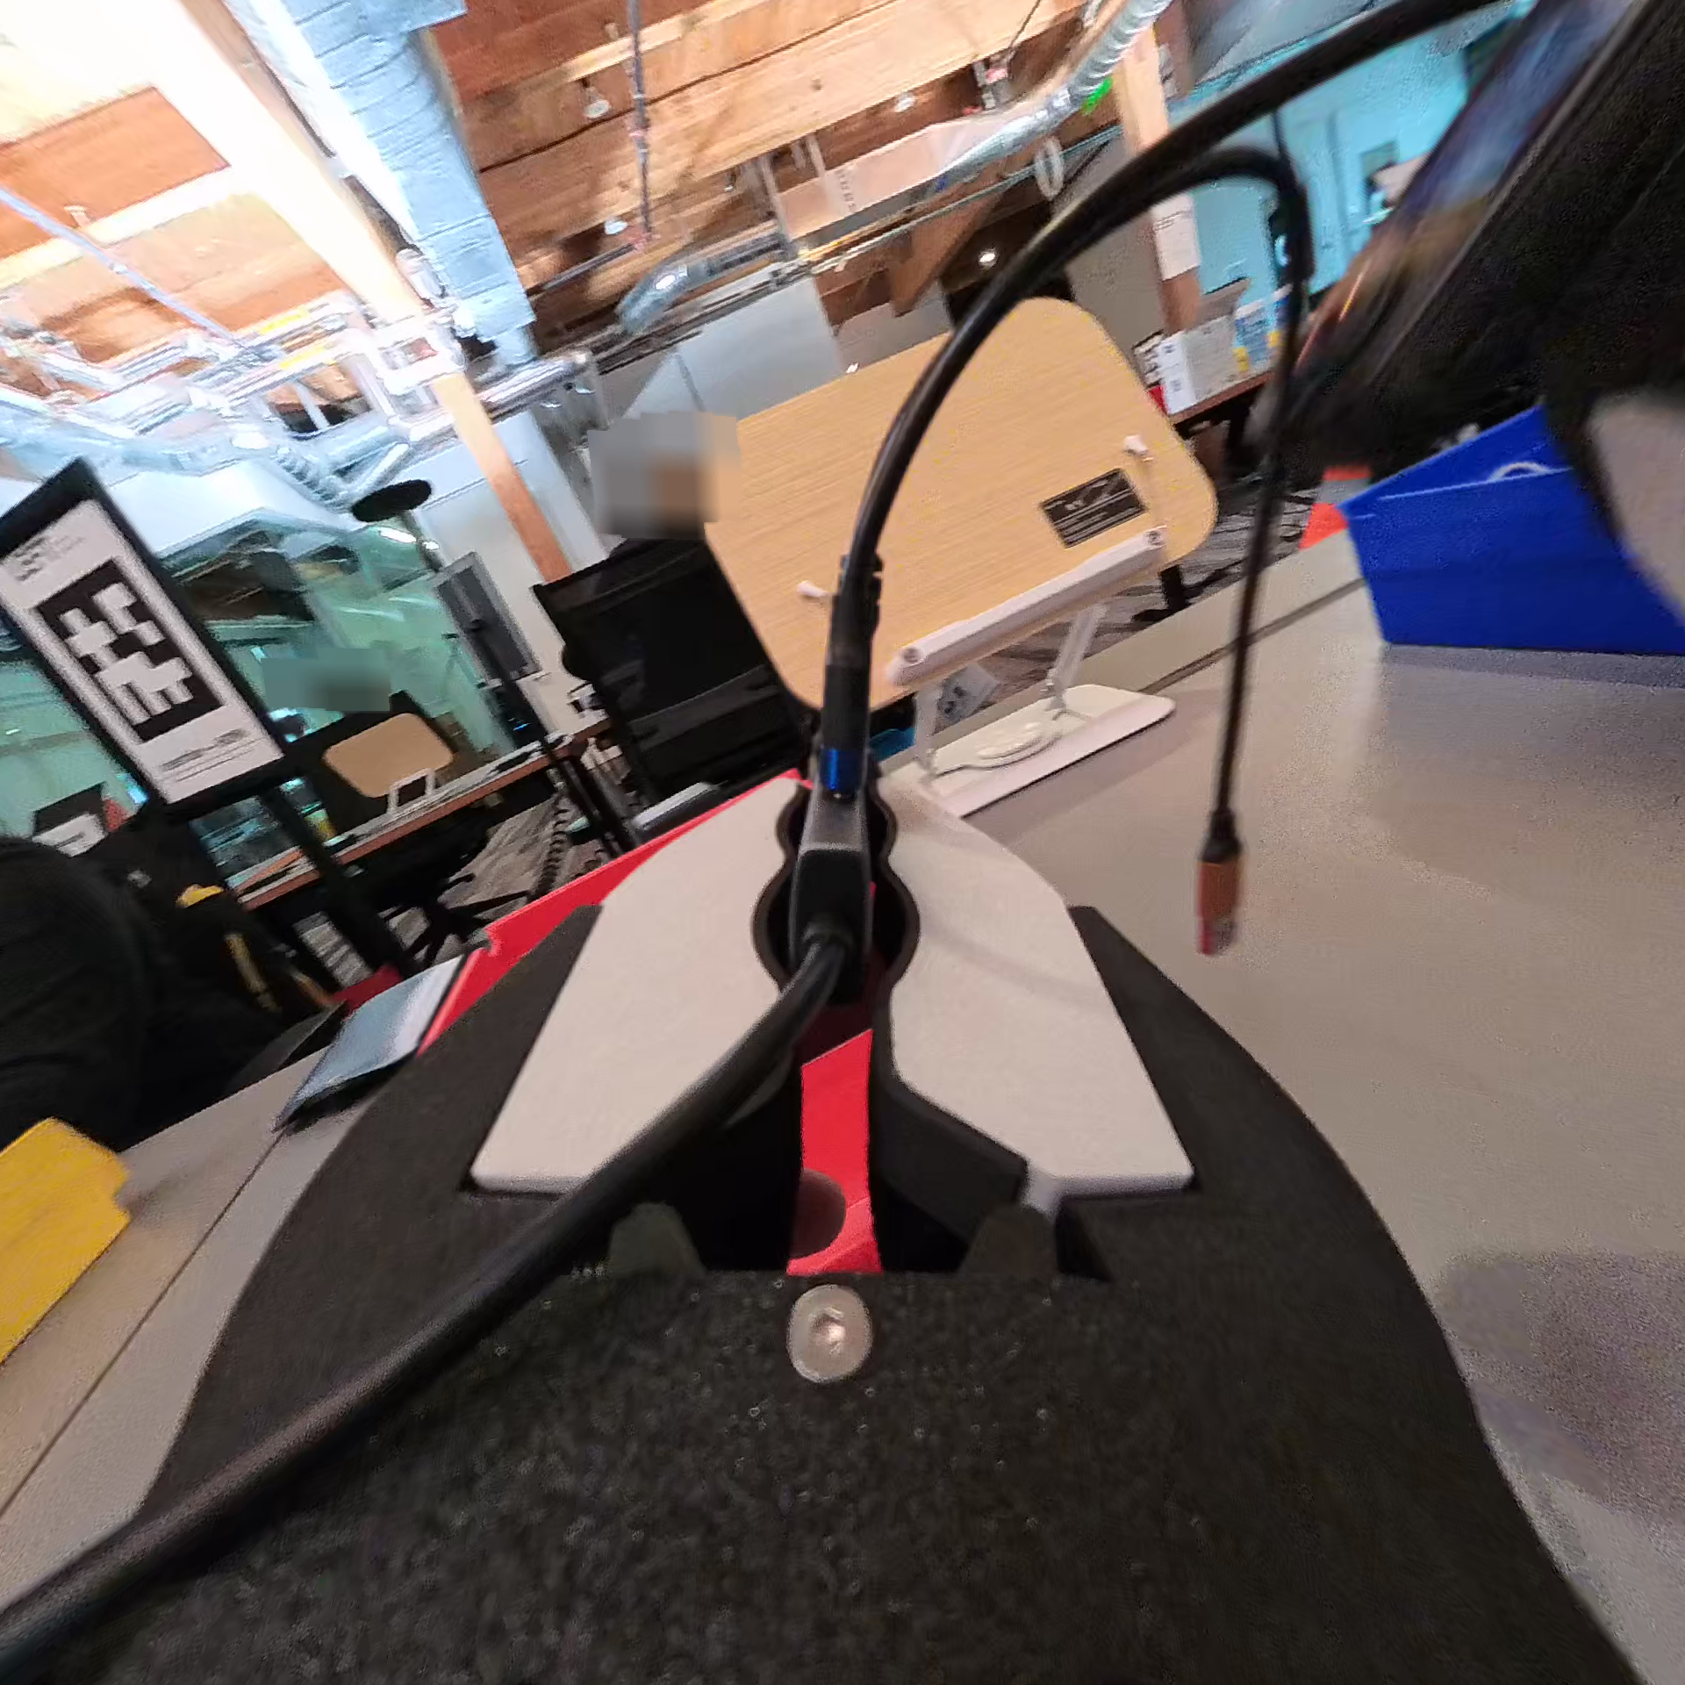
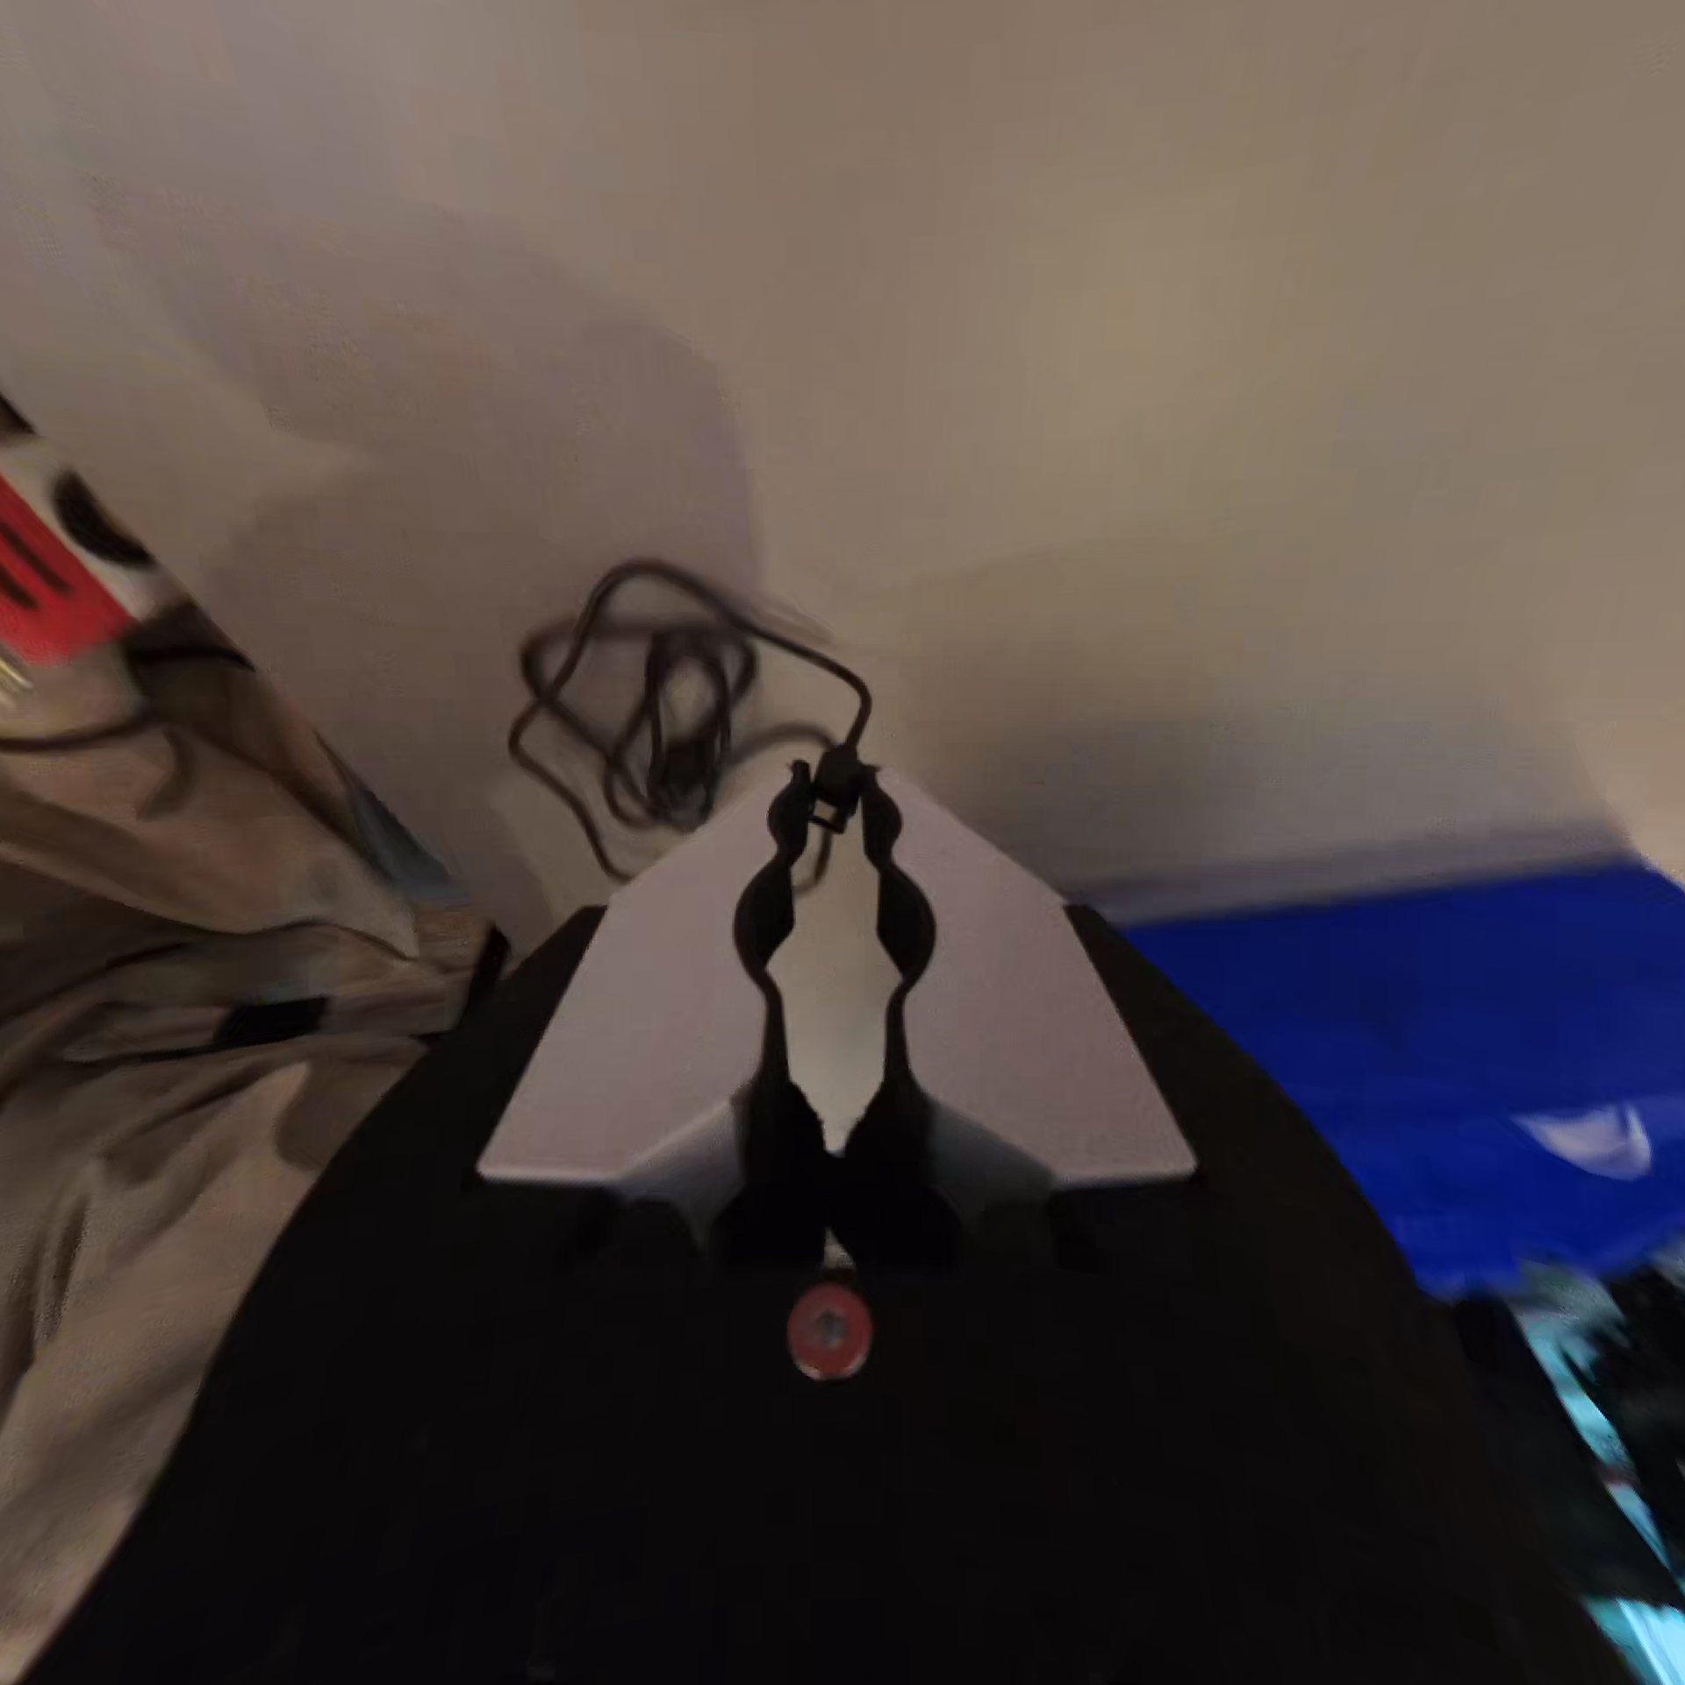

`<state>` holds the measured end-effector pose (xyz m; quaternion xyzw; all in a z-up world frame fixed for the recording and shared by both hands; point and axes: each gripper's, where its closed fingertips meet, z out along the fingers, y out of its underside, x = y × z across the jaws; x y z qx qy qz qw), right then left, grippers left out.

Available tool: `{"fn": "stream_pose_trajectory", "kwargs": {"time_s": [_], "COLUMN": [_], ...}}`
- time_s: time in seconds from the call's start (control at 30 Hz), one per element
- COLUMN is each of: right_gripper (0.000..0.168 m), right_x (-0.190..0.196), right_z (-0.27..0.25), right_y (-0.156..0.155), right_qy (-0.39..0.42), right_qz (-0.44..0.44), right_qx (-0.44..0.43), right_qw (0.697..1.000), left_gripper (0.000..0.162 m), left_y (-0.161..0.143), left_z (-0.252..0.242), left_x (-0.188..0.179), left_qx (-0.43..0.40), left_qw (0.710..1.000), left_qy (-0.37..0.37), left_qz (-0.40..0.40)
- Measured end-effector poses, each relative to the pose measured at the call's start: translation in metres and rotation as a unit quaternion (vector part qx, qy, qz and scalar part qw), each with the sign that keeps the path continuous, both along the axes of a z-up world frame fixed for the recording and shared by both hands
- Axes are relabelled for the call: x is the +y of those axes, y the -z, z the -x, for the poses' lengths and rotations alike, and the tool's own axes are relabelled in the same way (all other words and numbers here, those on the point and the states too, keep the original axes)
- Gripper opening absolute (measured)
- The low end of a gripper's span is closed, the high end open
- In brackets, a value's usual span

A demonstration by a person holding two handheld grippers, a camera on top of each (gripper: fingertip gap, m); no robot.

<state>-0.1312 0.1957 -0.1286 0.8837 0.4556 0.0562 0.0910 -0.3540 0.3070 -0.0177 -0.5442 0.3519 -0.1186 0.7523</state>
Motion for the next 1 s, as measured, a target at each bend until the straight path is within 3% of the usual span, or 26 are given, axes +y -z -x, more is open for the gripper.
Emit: {"fn": "stream_pose_trajectory", "kwargs": {"time_s": [0.1, 0.2, 0.37, 0.53, 0.7, 0.73, 0.8, 0.9, 1.0], "right_gripper": [0.01, 0.021, 0.032, 0.036, 0.03, 0.03, 0.033, 0.032, 0.023], "right_x": [0.041, 0.064, 0.072, 0.029, 0.012, 0.009, 0.0, -0.027, -0.042], "right_z": [0.042, 0.058, 0.046, 0.021, -0.001, -0.005, -0.015, -0.03, -0.035], "right_y": [0.033, 0.036, -0.002, -0.01, -0.083, -0.092, -0.082, -0.021, 0.021], "right_qy": [0.036, 0.072, 0.113, 0.061, 0.073, 0.079, 0.101, 0.127, 0.143], "right_qz": [0.007, -0.037, -0.194, -0.321, -0.413, -0.415, -0.394, -0.302, -0.293], "right_qx": [0.136, 0.271, 0.462, 0.503, 0.542, 0.533, 0.479, 0.364, 0.335], "right_qw": [0.99, 0.959, 0.858, 0.8, 0.729, 0.733, 0.778, 0.872, 0.884], "left_gripper": [0.01, 0.01, 0.011, 0.01, 0.01, 0.01, 0.01, 0.01, 0.01], "left_y": [-0.001, 0.003, 0.006, 0.004, 0.009, 0.01, 0.013, 0.015, 0.018], "left_z": [0.017, 0.028, 0.024, 0.001, -0.022, -0.025, -0.031, -0.035, -0.039], "left_x": [0.007, 0.01, 0.002, -0.022, -0.037, -0.038, -0.041, -0.043, -0.044], "left_qx": [-0.018, -0.035, -0.036, -0.018, 0.018, 0.023, 0.033, 0.04, 0.043], "left_qw": [1.0, 0.999, 0.999, 0.997, 0.993, 0.993, 0.991, 0.99, 0.989], "left_qy": [-0.02, -0.022, 0.011, 0.078, 0.113, 0.117, 0.127, 0.131, 0.139], "left_qz": [0.007, 0.028, 0.033, 0.003, -0.014, -0.016, -0.019, -0.022, -0.019]}}
